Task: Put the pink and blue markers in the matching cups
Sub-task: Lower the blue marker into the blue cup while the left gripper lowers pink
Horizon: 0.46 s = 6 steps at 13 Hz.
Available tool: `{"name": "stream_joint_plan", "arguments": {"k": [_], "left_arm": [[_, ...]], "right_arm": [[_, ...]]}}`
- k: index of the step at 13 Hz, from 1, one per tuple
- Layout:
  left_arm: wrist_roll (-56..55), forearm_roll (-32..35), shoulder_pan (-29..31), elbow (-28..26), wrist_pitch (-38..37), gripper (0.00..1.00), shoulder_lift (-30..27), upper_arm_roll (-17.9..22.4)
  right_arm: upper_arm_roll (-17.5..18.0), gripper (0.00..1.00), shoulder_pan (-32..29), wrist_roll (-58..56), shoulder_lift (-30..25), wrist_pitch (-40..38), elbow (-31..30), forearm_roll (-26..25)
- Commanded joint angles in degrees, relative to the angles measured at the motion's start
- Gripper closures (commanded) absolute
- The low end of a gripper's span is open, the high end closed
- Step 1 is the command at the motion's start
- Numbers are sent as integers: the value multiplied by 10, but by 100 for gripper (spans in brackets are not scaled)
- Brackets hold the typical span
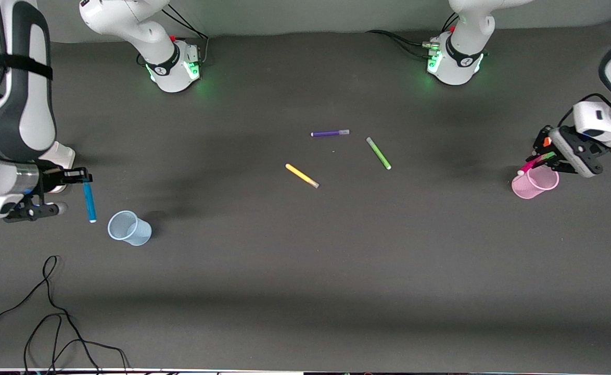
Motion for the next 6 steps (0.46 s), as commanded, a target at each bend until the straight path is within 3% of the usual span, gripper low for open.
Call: {"name": "stream_joint_plan", "arguments": {"k": [1,3,6], "left_arm": [[163,-84,49,6,9,100,59,-6],[241,-122,71,14,6,100,85,-7],[309,-144,86,30,4,100,99,-7]], "right_arm": [[1,91,-34,-40,83,-53,77,55],[4,91,-53,-50,129,-88,121,78],[4,91,-58,-51,171,-97,137,108]]}}
